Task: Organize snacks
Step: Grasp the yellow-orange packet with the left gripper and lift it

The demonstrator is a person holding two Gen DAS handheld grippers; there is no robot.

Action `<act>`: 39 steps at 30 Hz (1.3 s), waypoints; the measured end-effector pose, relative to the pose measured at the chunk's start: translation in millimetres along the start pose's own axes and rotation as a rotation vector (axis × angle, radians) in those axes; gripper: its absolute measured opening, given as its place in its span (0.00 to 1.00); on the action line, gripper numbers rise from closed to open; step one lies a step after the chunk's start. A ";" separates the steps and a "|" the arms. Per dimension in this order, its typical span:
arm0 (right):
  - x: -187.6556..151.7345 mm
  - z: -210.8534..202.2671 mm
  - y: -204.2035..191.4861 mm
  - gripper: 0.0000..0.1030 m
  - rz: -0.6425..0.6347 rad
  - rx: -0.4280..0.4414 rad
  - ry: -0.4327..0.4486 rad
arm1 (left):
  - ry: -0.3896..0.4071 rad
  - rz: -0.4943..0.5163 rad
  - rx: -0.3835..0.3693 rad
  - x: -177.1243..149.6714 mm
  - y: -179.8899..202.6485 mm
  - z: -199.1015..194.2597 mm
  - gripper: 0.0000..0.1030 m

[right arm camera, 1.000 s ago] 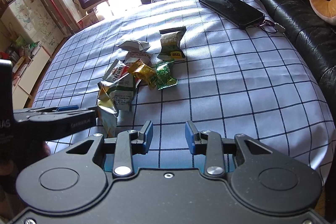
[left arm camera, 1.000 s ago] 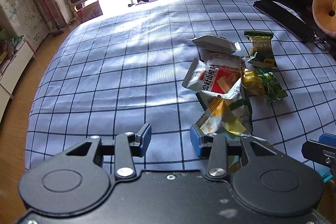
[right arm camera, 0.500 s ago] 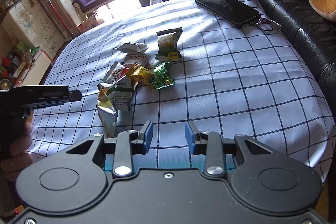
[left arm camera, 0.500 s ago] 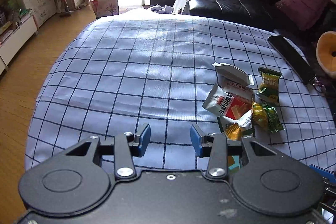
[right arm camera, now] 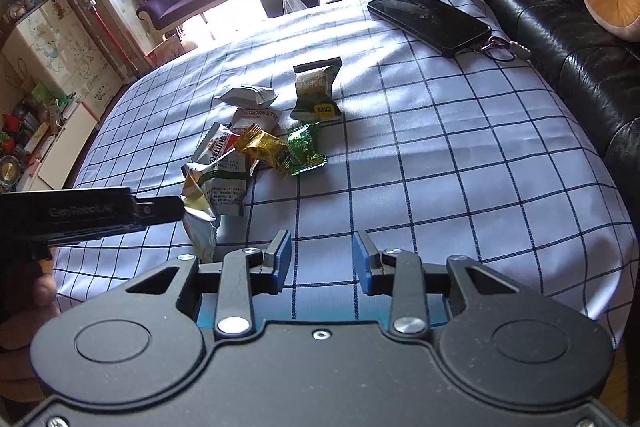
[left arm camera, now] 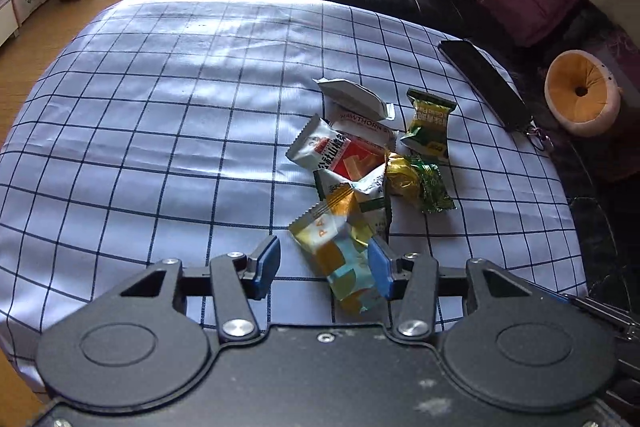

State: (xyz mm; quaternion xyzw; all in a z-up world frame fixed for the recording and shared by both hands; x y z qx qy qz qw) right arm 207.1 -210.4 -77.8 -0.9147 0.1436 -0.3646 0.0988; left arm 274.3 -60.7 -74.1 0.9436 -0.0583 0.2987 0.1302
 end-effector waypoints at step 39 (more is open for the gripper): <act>-0.5 -7.0 2.5 0.42 -0.006 0.005 0.018 | -0.141 -0.030 0.078 -6.0 -11.2 22.0 0.37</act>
Point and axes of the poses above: each gripper's, at about its wrist camera, not at the fingertips, and z roughly the way its jaws point, y to its right, x to its top, the point moved 10 cm from there along z, roughly the way its jaws point, and after that the axes turned 2 degrees about y, right-handed, at the moved point
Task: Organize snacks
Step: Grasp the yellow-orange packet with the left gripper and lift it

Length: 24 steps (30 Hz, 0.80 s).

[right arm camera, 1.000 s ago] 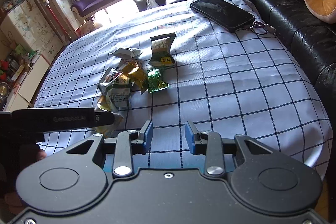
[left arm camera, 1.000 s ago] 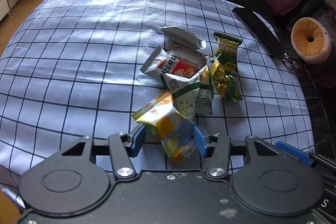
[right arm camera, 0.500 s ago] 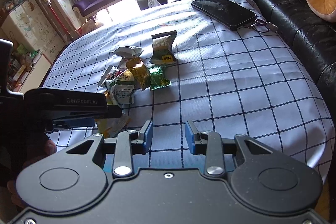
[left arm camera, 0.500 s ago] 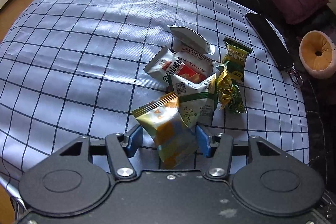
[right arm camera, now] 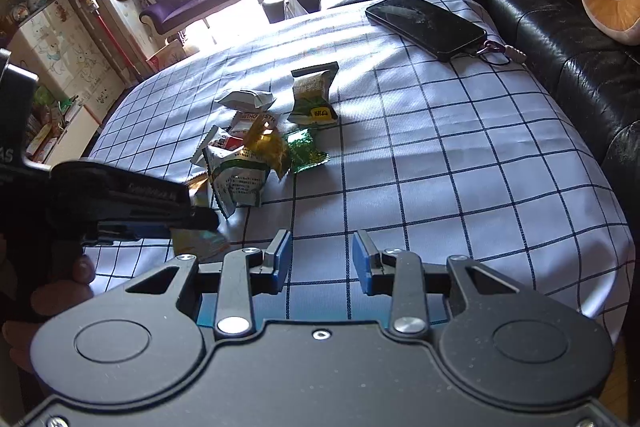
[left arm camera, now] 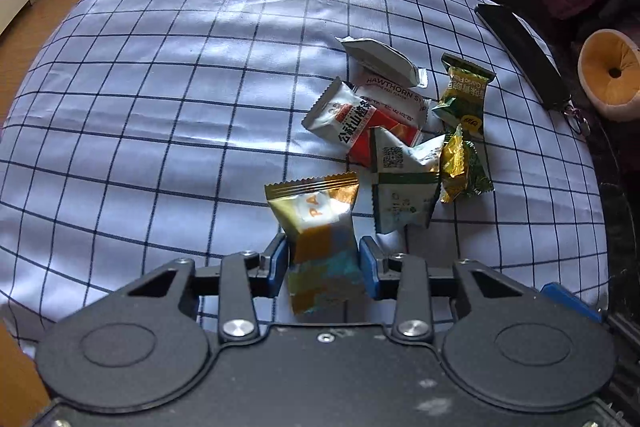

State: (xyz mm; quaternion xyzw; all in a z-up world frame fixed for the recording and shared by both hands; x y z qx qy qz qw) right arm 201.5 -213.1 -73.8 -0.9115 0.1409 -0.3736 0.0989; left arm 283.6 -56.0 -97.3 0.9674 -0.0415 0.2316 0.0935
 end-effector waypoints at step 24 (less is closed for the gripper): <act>50.5 64.9 -11.2 0.42 -0.163 -0.060 0.071 | 0.048 0.041 0.073 -9.3 -59.3 -4.9 0.44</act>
Point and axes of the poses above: each gripper's, at about its wrist camera, not at the fingertips, and z roughly the way its jaws point, y to its right, x to its top, the point moved 10 cm from there along z, roughly the way its jaws point, and after that the axes turned 2 degrees about y, right-handed, at the moved point
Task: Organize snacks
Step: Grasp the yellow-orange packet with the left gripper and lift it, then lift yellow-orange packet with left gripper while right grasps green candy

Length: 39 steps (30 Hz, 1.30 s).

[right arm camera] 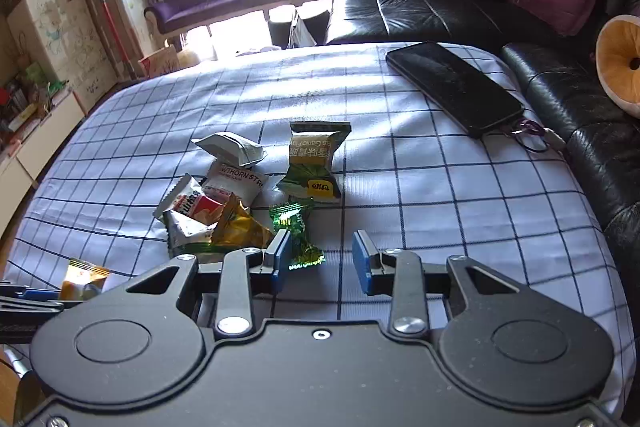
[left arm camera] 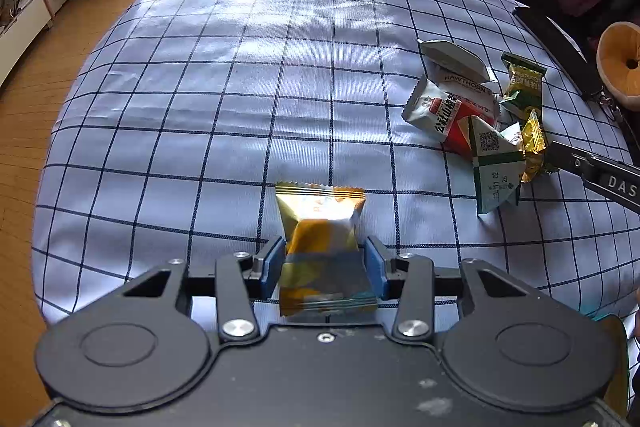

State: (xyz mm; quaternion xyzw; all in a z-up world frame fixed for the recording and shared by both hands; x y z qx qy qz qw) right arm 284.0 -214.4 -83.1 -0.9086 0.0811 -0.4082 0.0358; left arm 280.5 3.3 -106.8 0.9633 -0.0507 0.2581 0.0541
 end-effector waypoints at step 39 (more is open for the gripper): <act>-3.3 -71.3 -15.0 0.26 0.008 0.021 0.092 | 0.148 0.084 -0.017 -7.9 22.9 -73.9 0.32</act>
Point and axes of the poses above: each gripper's, at about its wrist camera, not at the fingertips, and z roughly the way its jaws point, y to its right, x to its top, the point moved 10 cm from there along z, roughly the way its jaws point, and after that the axes turned 2 degrees about y, right-handed, at the moved point
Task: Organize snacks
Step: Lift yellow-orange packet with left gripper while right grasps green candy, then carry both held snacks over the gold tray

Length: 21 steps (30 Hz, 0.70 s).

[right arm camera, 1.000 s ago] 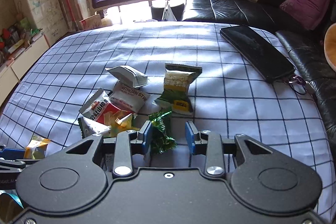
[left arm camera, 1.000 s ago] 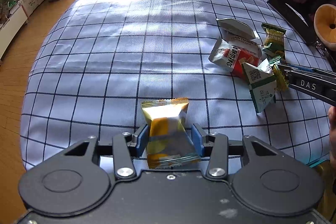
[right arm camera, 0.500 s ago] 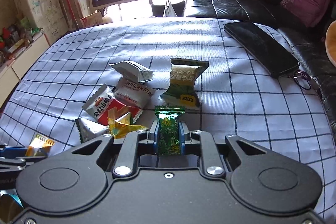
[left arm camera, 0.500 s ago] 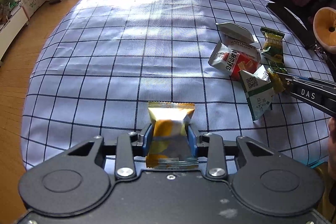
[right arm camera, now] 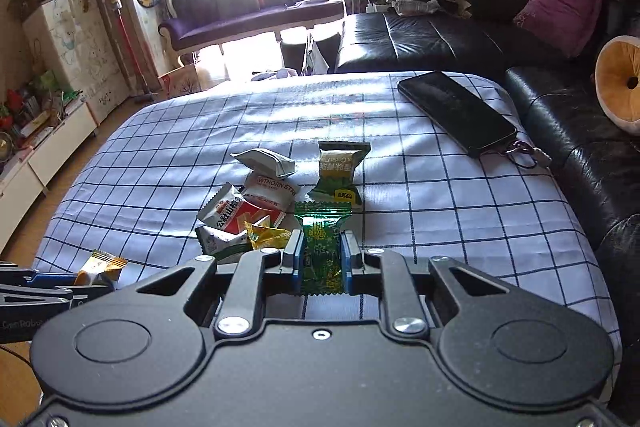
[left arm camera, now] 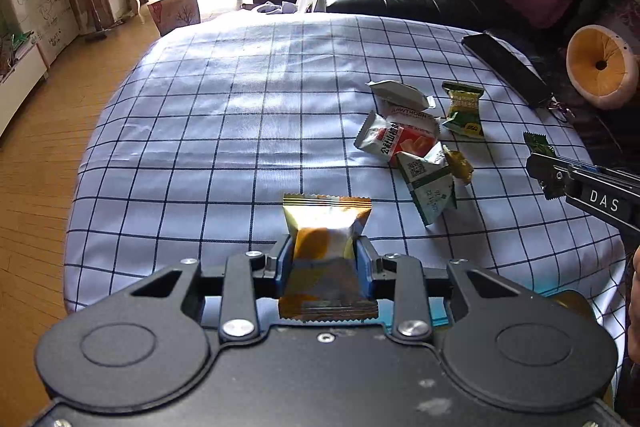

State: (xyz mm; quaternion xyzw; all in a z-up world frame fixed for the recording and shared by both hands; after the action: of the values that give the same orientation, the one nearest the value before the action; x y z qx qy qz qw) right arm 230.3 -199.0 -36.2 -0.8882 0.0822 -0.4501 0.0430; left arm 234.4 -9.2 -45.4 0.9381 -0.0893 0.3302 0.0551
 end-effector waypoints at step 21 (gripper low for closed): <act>-42.9 -108.1 -6.2 0.26 0.046 0.046 0.061 | 0.018 0.053 -0.067 -80.0 23.7 -93.0 0.32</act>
State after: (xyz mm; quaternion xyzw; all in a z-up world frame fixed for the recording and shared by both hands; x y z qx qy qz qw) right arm 118.8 -185.3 -5.3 -0.8707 0.0935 -0.4776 0.0713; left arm 111.6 -6.8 -22.5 0.9300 -0.1247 0.3368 0.0785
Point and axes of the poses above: each gripper's, at about its wrist camera, not at the fingertips, and z roughly the way its jaws point, y to its right, x to its top, the point moved 10 cm from there along z, roughly the way its jaws point, and after that the axes turned 2 degrees about y, right-handed, at the moved point
